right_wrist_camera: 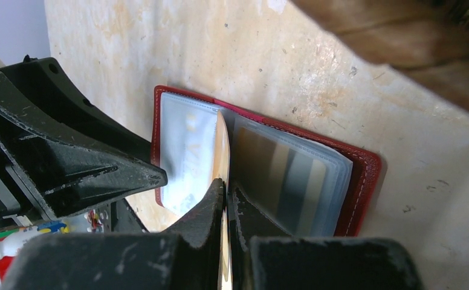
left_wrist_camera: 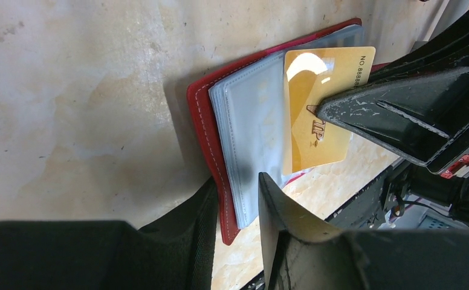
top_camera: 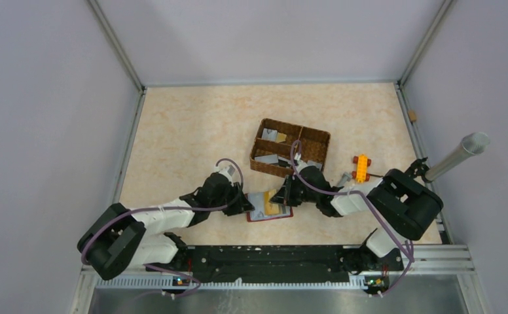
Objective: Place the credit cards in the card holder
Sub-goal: Insert the credit card into the card holder.
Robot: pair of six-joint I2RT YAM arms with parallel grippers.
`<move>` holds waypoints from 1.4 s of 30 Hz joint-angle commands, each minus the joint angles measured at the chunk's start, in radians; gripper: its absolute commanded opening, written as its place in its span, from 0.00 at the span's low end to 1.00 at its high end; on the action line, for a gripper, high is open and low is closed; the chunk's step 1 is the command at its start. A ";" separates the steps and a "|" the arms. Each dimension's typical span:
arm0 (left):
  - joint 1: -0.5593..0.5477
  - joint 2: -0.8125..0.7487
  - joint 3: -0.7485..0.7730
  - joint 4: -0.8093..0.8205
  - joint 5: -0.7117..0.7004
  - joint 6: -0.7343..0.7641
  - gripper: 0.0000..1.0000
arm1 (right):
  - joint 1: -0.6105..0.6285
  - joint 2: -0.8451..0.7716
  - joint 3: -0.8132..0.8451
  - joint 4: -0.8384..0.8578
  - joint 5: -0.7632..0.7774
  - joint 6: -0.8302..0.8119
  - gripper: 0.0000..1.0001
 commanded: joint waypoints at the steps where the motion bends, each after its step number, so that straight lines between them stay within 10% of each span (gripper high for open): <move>1: -0.002 0.045 -0.009 -0.087 -0.043 0.043 0.33 | 0.016 0.037 -0.021 -0.096 0.048 -0.018 0.00; 31: -0.002 0.065 -0.001 -0.091 -0.047 0.064 0.26 | 0.113 0.066 -0.031 -0.250 0.128 0.090 0.00; 35: -0.002 0.065 -0.005 -0.088 -0.051 0.070 0.08 | 0.128 0.007 -0.029 -0.332 0.162 0.096 0.00; 42: -0.003 0.071 -0.006 -0.080 -0.047 0.082 0.07 | 0.138 -0.028 -0.057 -0.372 0.190 0.134 0.00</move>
